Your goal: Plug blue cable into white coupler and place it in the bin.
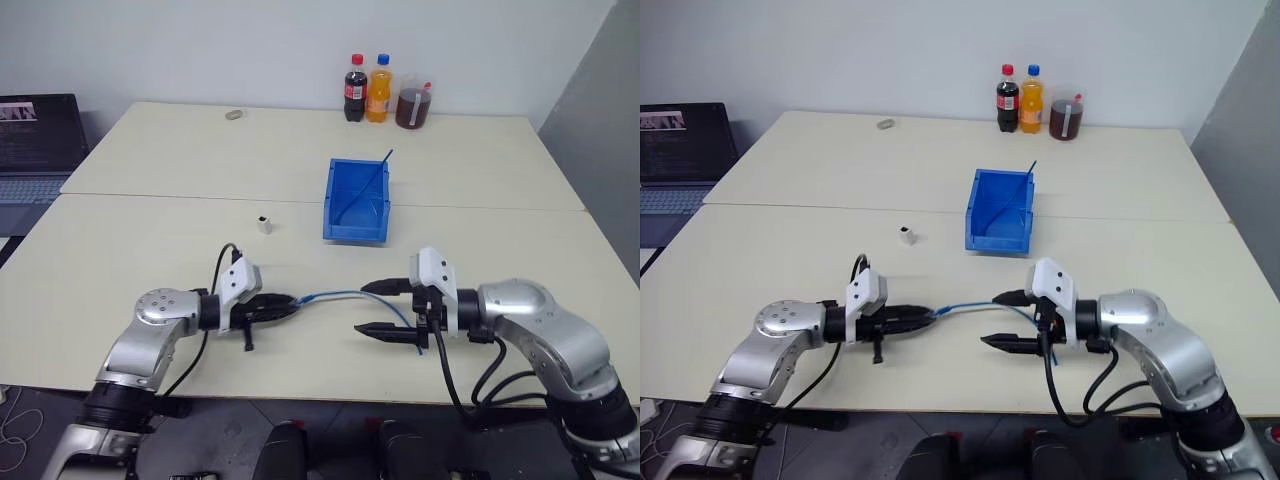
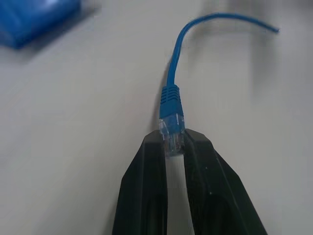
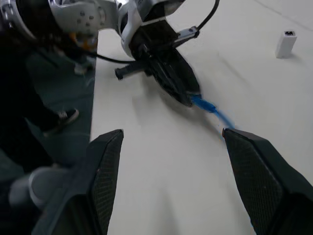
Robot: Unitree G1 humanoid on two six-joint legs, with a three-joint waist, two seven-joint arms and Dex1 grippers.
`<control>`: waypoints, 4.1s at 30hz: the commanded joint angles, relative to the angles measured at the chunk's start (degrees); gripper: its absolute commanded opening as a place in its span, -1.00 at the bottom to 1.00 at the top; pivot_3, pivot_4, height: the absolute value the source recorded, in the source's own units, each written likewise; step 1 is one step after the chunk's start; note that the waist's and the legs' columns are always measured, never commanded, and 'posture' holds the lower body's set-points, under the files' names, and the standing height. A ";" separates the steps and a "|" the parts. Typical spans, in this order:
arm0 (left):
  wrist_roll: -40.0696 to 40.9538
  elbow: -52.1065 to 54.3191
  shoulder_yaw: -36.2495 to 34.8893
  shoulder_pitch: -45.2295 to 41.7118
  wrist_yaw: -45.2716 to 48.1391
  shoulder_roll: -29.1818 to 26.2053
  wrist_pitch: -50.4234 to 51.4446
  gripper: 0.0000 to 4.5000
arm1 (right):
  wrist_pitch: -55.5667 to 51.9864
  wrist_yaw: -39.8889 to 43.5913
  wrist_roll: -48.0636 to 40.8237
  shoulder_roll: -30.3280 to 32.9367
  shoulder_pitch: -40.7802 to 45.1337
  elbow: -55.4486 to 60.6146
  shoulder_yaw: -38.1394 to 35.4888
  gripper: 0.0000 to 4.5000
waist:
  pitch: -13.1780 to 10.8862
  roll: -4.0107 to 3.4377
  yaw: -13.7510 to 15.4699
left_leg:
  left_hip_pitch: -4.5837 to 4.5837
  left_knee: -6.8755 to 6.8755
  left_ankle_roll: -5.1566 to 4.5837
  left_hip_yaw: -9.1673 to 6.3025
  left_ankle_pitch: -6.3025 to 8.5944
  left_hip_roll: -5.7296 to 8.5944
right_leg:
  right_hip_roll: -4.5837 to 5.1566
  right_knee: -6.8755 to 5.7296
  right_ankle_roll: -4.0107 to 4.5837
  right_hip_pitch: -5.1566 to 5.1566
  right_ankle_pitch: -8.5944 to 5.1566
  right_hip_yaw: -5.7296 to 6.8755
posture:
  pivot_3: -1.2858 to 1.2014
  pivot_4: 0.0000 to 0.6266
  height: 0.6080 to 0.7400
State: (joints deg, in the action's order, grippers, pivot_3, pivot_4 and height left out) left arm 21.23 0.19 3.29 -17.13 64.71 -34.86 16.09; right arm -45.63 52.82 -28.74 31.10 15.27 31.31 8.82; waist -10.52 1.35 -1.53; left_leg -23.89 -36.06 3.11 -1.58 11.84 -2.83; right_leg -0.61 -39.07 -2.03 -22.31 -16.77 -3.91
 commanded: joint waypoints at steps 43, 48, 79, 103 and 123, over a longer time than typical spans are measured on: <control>15.97 16.72 -4.40 -0.28 -12.14 3.25 19.44 -0.91 | -11.09 -21.21 -22.76 -20.95 8.57 -9.41 -8.26 -0.95 | 0.00 -0.01 -1.29 | 0.04 0.05 0.00 -0.02 0.00 -0.02 | -0.08 0.02 -0.04 -0.03 -0.01 -0.06 | 0.03 -0.52 1.00; 13.18 16.35 -2.56 0.40 -10.42 2.25 16.70 -0.91 | -10.91 -21.12 -22.61 -21.02 8.41 -9.28 -8.19 -0.95 | 0.00 -0.01 -1.29 | 0.04 0.06 0.00 -0.02 0.00 -0.02 | -0.08 0.02 -0.05 -0.03 -0.01 -0.06 | 0.03 -0.52 1.00; -10.57 -12.78 -7.82 -11.49 -34.22 0.12 11.24 1.00 | -3.95 -19.13 -17.00 -14.82 7.39 -8.91 -4.60 -0.96 | -0.02 0.00 -0.58 | -0.02 0.11 0.00 0.02 0.00 0.01 | -0.05 0.06 -0.07 -0.11 -0.01 -0.05 | 0.03 -0.52 1.00; -17.28 -48.70 -3.07 -32.82 -28.27 6.74 -0.24 1.00 | -3.92 -20.62 -17.36 -14.73 6.86 -6.79 -4.20 -0.96 | -0.03 0.03 -0.32 | -0.21 0.10 0.00 0.00 0.00 0.03 | -0.05 0.03 -0.01 -0.27 0.03 0.00 | 0.03 -0.52 1.00; -17.41 -54.29 -4.44 -34.88 -28.10 8.07 -2.36 0.29 | -4.01 -20.82 -17.71 -15.12 6.22 -6.64 -4.29 -0.96 | -0.02 0.05 -0.31 | -0.22 0.07 0.00 0.00 0.00 0.03 | -0.05 0.00 -0.02 -0.26 0.03 0.01 | 0.03 -0.52 1.00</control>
State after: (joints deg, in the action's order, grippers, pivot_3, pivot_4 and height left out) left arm 4.24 -53.76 -0.81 -51.11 36.70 -26.84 14.41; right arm -50.41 32.20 -45.72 16.33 21.34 22.14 4.73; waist -10.54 1.39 -1.84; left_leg -24.11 -35.99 3.11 -1.58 11.84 -2.79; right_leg -0.66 -39.07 -2.05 -22.58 -16.75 -3.90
